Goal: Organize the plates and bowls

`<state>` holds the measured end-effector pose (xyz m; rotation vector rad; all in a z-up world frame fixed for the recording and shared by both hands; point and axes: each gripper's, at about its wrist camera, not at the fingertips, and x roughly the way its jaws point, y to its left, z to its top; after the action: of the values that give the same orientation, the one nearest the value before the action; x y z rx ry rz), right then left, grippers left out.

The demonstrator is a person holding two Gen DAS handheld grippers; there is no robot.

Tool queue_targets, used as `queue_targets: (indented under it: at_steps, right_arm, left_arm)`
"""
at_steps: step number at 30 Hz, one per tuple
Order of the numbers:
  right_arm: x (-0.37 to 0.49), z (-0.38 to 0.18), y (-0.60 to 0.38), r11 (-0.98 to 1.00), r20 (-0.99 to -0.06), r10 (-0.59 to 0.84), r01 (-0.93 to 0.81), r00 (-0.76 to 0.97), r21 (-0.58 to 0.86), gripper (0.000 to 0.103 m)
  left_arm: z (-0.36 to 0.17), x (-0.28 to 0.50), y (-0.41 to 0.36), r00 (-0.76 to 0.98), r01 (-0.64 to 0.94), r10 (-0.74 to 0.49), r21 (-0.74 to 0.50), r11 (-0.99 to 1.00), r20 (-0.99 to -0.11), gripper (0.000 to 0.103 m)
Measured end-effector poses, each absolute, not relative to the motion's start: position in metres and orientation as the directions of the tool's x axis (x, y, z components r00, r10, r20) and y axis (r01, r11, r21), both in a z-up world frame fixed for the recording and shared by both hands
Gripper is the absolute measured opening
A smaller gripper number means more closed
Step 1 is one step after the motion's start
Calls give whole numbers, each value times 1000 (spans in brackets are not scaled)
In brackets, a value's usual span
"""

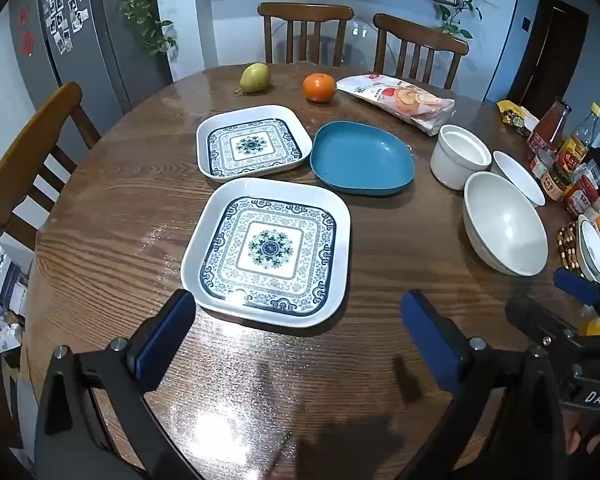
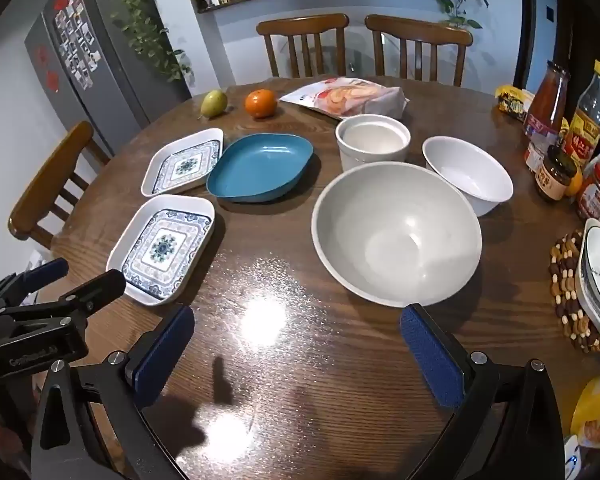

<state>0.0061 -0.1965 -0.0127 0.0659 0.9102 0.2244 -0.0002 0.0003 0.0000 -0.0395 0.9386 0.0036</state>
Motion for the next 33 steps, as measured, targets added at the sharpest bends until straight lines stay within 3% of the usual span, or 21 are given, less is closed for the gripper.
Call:
queue_targets:
  at_steps: [33]
  right_arm:
    - [5, -4, -192, 983, -778, 180, -122, 601, 134, 103]
  left_arm:
    - [4, 3, 4, 616, -5, 3, 0, 1000, -788, 102]
